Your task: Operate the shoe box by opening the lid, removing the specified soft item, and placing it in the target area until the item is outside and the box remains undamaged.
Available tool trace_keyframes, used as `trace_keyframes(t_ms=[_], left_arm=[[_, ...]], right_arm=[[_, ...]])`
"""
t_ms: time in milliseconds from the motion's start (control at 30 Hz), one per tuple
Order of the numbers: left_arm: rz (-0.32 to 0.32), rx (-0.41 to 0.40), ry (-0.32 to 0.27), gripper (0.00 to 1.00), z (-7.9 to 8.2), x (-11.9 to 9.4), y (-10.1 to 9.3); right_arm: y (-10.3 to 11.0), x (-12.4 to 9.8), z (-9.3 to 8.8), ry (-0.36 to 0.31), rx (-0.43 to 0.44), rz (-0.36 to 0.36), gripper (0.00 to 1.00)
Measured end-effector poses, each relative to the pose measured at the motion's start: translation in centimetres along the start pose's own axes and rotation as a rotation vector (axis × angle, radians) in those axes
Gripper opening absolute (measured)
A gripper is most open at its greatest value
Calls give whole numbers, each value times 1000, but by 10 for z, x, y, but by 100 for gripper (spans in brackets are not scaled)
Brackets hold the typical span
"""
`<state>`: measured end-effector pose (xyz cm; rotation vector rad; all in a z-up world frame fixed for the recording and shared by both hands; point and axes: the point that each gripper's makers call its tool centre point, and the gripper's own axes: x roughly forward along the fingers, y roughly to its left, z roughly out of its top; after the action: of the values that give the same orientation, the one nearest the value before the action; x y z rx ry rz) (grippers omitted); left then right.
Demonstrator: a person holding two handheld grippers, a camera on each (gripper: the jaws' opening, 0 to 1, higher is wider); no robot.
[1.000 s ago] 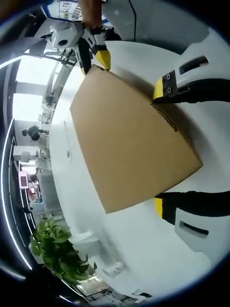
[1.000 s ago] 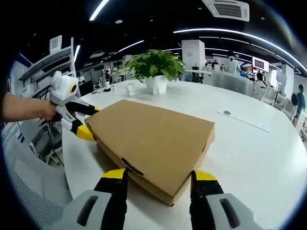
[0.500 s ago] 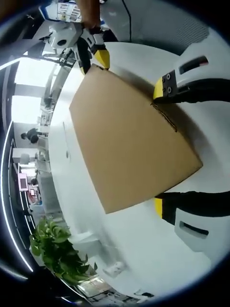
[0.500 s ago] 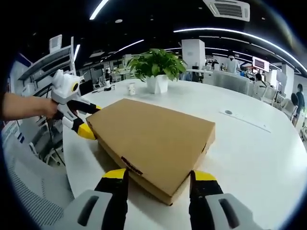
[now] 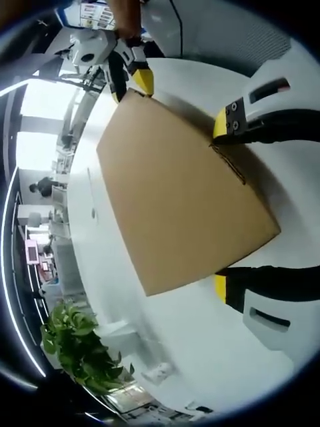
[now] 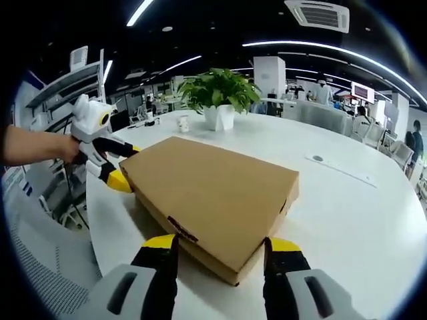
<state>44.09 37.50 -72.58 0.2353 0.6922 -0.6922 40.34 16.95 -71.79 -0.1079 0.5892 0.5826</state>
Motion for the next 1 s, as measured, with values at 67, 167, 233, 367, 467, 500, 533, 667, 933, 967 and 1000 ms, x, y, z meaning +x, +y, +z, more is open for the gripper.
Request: trace_keyframes(t_ms=[67,167,233,367,467,500,533,667,933,967,1000], left_arm=[[-1,-1,5,75,1,-1,-1],[-3,-2,12,75,1,-1,-2],[-3,-3,13,75,1,-2,-3],[-2,-7,12,75,2,-3,-4],[-2,-12,8,75,2,-4,-5],[-2,-14,7,75,2,-4,-5],[-3,-16,6,74,3,-5,-4],[-5,-19,3,74,4,-7,-4],[-13,-28,-6,75,8,-10,-3],[-15,-30,-7,75,9,-10,-3],[-17,-32,-9,75,9,-11,-3]], right_arm=[[0,0,0,0,2,0,47],[0,-1,1,-1,3,1,47],[0,-1,2,-3,4,1,47],[0,-2,3,-5,7,0,47],[1,-3,4,-6,10,-1,47],[1,-3,4,-5,10,-2,48],[1,-3,4,-4,12,-2,48],[2,-4,6,-7,20,-2,48],[4,-8,10,-20,42,3,48],[4,-8,11,-22,43,3,48],[4,-9,13,-28,50,3,48]])
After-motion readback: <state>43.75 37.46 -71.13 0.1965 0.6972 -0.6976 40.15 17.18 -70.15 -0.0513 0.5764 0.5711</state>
